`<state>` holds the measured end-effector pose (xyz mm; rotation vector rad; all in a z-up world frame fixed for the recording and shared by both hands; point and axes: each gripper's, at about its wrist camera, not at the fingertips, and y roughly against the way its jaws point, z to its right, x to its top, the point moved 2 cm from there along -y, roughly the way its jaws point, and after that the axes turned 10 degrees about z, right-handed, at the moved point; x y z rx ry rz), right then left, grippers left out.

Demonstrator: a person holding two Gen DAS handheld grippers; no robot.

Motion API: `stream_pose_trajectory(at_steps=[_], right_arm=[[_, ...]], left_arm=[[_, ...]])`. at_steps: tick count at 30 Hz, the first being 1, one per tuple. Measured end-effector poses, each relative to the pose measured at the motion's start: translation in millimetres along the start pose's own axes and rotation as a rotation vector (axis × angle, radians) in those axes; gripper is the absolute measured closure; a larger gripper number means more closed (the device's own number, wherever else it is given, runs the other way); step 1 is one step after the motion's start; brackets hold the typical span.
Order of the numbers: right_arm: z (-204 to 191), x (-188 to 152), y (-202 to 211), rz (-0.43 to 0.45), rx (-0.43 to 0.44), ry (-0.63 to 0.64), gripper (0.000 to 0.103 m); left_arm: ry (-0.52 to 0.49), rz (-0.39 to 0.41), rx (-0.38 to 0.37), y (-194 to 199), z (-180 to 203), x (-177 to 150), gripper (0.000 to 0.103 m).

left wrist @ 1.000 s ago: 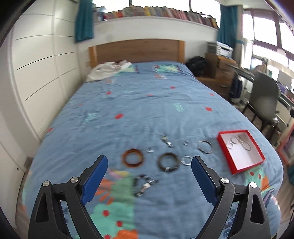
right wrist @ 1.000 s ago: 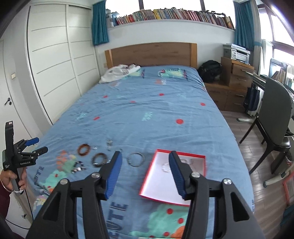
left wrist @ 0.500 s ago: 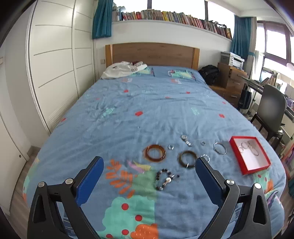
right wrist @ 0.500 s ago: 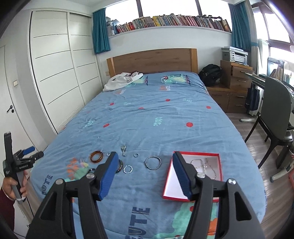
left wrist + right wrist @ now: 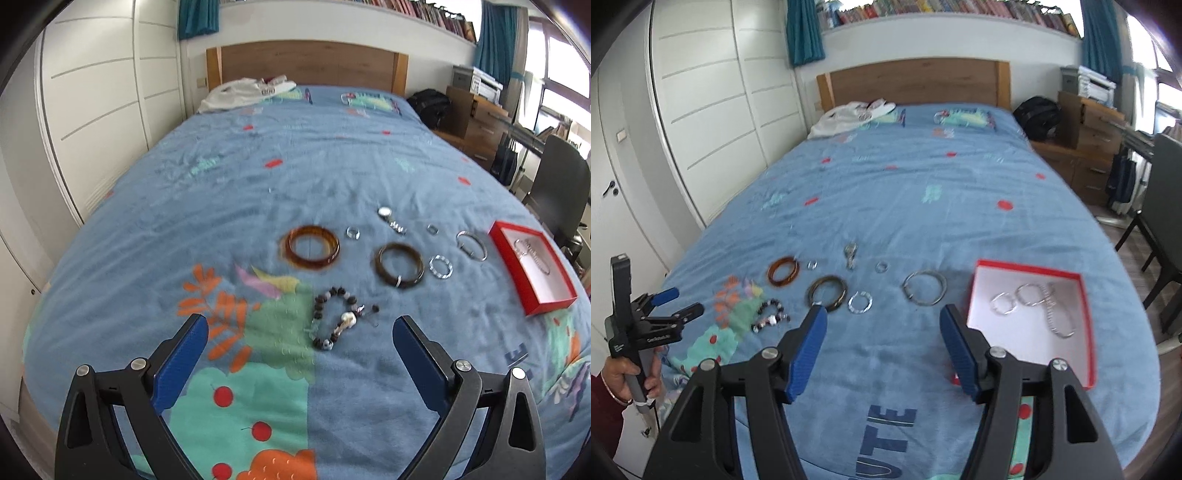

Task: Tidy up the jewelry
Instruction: 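Withdraw both tools from the box back toward the jewelry, then grasp the beaded bracelet with the left tool while the right tool grasps another twisted silver hoop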

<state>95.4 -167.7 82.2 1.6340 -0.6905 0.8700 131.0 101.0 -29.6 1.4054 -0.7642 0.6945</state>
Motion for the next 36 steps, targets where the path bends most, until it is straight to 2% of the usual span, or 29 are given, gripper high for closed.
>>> stream_pose_trajectory(at_steps=[16,25,31,36], right_arm=[[-11,-55,-117,-0.185,0.115,0.015,0.041],[-13,-69,-161,-0.237,0.148,0.030,0.041],[-12,-73,-186,-0.260,0.166,0.037,0.041],[-17,-73,-203,-0.262,0.185,0.051,0.041]], left_arm=[[-0.001,-0.139,-0.051,-86,13,-31,0.004],[0.026,-0.178,-0.037,-119,9,-38,0.004],[0.007,-0.193,-0.026,-135,10,-41,0.005],[-0.007,-0.187,-0.030,-138,13,-42,0.013]])
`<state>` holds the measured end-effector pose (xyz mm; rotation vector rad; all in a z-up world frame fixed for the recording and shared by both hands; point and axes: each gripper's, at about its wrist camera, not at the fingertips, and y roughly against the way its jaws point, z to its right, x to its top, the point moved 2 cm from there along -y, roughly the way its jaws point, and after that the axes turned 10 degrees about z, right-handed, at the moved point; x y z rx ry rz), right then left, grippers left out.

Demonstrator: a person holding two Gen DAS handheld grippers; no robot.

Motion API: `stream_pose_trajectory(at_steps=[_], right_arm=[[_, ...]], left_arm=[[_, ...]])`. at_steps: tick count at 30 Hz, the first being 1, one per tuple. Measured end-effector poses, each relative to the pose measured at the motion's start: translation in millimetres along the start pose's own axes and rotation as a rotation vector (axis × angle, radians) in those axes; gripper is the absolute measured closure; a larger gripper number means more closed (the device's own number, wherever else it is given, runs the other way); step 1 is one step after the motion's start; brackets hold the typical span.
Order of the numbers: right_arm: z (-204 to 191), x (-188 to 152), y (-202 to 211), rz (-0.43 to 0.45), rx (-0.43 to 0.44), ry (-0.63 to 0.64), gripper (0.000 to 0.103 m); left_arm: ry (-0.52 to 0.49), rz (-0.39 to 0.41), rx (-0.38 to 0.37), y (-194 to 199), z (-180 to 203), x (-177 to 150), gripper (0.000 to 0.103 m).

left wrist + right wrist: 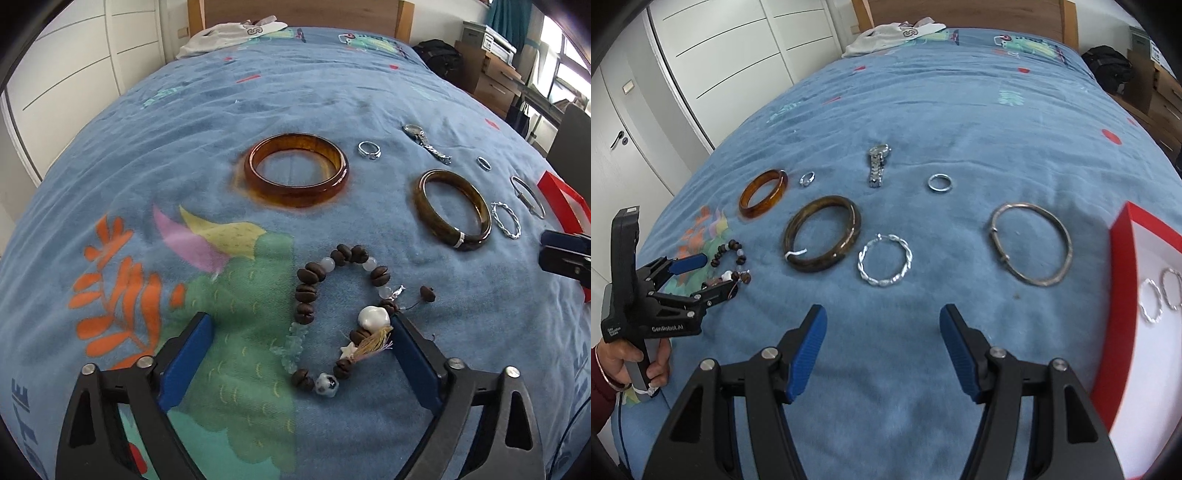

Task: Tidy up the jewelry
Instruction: 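Grasp the beaded bracelet with the left tool while the right tool grasps another twisted silver hoop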

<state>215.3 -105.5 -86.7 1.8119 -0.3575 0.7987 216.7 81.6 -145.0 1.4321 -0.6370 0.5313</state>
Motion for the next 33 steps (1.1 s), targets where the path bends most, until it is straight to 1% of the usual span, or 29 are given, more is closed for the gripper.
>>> stream_pose_trajectory(at_steps=[5,8,15,19,25,27,28,30,33], right_arm=[[-1,2,-15,-0.002,0.009,0.024,0.041],[-2,3,-20,0.001,0.017,0.049,0.041],[-6,5,-30,-0.004,0.033,0.152,0.042],[-6,9,-33,0.004,0.037,0.160,0.042],[-5,15,-42,0.021,0.030,0.132,0.043],[-5,15,-45,0.020,0.018,0.131,0.050],[-4,15,-46,0.020,0.007,0.130,0.053],[-2,15,-48,0.022,-0.010,0.129,0.064],[3,17,-47,0.025,-0.006,0.109,0.065]], left_arm=[[-0.005,0.008,-0.010,-1,1,0,0.019],[-0.007,0.011,-0.008,-2,1,0,0.019],[0.006,0.018,-0.005,0,2,-2,0.020],[0.014,0.023,-0.008,0,3,-1,0.022],[0.021,0.036,-0.036,1,2,-1,0.037],[0.022,0.039,-0.050,2,2,-1,0.046],[0.021,0.040,-0.056,3,2,-1,0.048],[0.018,0.043,-0.062,3,3,0,0.053],[0.022,0.045,-0.079,5,3,0,0.066]])
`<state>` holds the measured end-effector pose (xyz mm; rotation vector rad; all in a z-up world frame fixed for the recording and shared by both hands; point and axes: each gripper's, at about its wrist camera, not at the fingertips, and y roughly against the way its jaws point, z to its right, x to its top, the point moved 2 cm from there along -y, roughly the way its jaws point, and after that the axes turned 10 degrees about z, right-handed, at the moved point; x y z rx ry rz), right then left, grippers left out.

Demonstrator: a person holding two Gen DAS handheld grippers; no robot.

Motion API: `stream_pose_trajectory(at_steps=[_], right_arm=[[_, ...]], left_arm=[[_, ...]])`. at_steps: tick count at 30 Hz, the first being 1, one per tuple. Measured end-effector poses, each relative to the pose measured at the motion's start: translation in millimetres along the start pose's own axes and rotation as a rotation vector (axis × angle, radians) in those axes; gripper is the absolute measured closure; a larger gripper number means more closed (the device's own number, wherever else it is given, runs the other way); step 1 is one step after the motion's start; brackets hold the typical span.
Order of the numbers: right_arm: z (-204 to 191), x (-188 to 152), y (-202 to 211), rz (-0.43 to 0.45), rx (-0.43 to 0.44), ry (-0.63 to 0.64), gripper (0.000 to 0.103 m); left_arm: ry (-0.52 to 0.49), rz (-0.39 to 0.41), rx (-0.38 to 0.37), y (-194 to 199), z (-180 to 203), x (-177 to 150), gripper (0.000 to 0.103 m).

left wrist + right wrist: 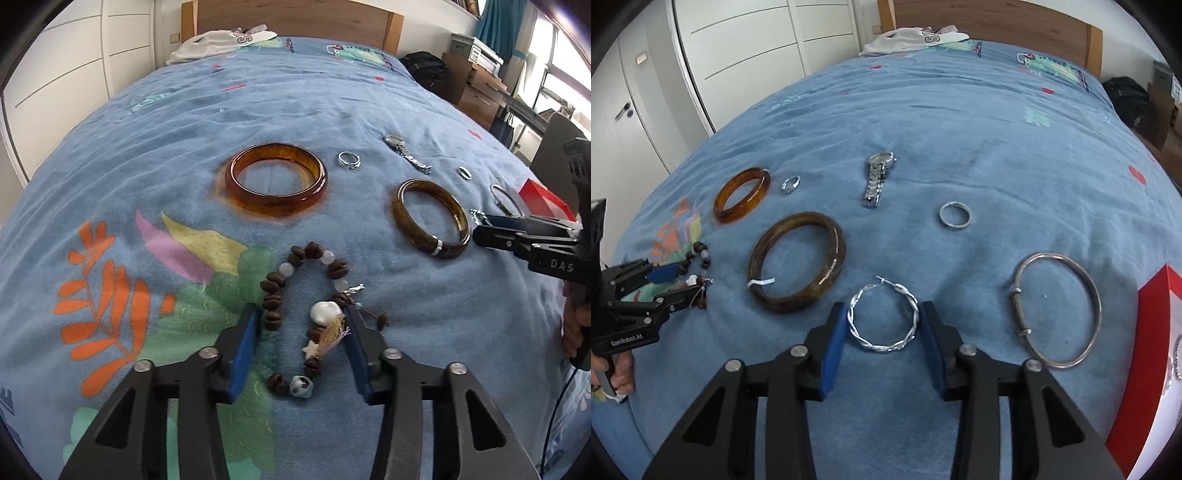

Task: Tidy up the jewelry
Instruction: 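Grasp the beaded bracelet with the left tool while the right tool grasps another twisted silver hoop, then lift the beaded bracelet and silver hoop toward the red box with both tools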

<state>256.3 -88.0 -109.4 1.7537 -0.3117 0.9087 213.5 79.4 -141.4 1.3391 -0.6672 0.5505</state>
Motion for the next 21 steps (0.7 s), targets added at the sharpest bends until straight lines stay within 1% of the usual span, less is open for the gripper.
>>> stream_pose_trajectory(at_steps=[1,3,5,13,21], right_arm=[[-1,0,0,0.001,-0.002,0.003,0.065],[-1,0,1,0.002,-0.004,0.004,0.065],[0,-1,2,0.005,-0.002,-0.006,0.065],[0,-1,9,0.018,0.005,-0.040,0.065],[-3,-2,23,0.032,0.011,-0.057,0.065]], left_arm=[[0.002,0.000,-0.009,1,-1,0,0.069],[0.006,-0.002,-0.020,2,-2,1,0.080],[0.011,-0.004,-0.033,5,-2,2,0.084],[0.002,-0.009,-0.068,17,2,2,0.084],[-0.018,0.012,-0.078,28,15,9,0.084]])
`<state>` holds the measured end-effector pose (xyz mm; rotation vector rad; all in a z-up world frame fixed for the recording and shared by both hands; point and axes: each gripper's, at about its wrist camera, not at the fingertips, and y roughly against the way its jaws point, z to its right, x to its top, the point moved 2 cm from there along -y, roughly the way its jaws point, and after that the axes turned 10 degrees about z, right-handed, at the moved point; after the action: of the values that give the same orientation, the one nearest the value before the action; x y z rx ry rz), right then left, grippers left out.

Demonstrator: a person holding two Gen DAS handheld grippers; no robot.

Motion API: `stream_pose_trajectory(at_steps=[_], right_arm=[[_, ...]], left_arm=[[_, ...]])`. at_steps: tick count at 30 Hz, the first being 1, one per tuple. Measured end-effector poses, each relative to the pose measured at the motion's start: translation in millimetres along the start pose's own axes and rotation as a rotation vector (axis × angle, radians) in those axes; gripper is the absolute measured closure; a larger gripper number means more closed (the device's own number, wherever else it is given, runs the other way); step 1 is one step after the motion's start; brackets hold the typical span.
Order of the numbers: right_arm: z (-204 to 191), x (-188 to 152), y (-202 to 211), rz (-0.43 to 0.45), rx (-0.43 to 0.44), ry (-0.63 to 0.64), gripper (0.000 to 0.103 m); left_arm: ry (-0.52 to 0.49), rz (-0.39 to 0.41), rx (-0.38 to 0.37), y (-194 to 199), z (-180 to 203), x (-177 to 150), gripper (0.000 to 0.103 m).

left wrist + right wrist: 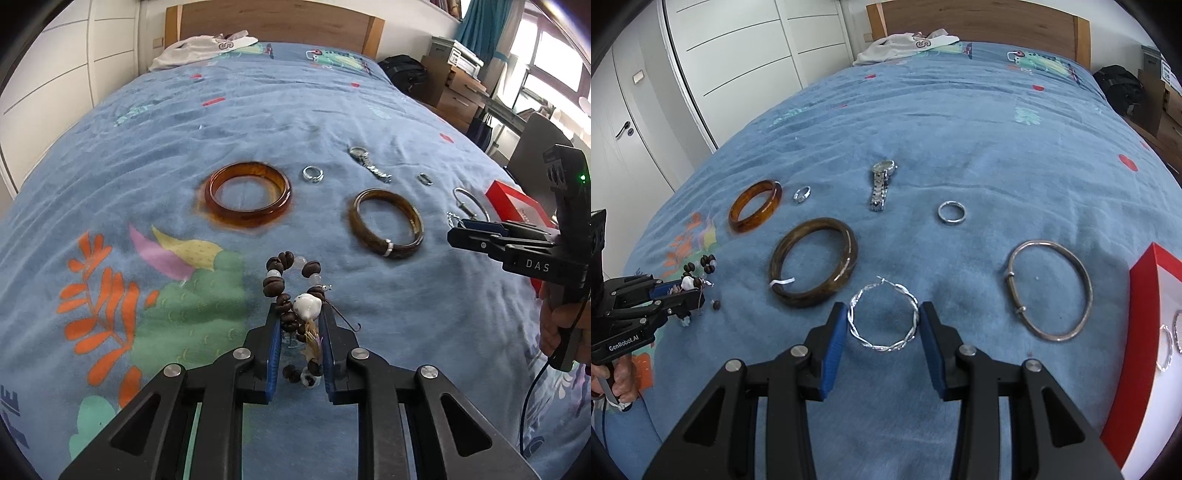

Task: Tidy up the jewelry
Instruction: 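Lift the beaded bracelet and silver hoop toward the red box with both tools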

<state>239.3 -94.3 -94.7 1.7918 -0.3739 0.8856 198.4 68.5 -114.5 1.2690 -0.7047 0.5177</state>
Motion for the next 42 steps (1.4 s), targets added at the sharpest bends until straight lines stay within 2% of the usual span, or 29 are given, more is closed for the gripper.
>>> stream_pose_trajectory(at_steps=[12,24,28,34,42], right_arm=[[-11,8,47,0.059,0.004,-0.026,0.065],[-8,13,136,0.154,-0.060,-0.043,0.065],[6,14,170,0.191,-0.102,-0.058,0.065],[35,12,220,0.242,-0.180,-0.069,0.065],[82,0,275,0.282,-0.274,-0.107,0.065]], left_arm=[[-0.037,0.040,0.022,34,14,11,0.084],[-0.073,0.084,0.009,77,48,27,0.084],[-0.083,0.108,-0.026,92,67,37,0.084],[-0.149,0.142,-0.094,105,112,52,0.084],[-0.223,0.152,-0.193,99,183,67,0.084]])
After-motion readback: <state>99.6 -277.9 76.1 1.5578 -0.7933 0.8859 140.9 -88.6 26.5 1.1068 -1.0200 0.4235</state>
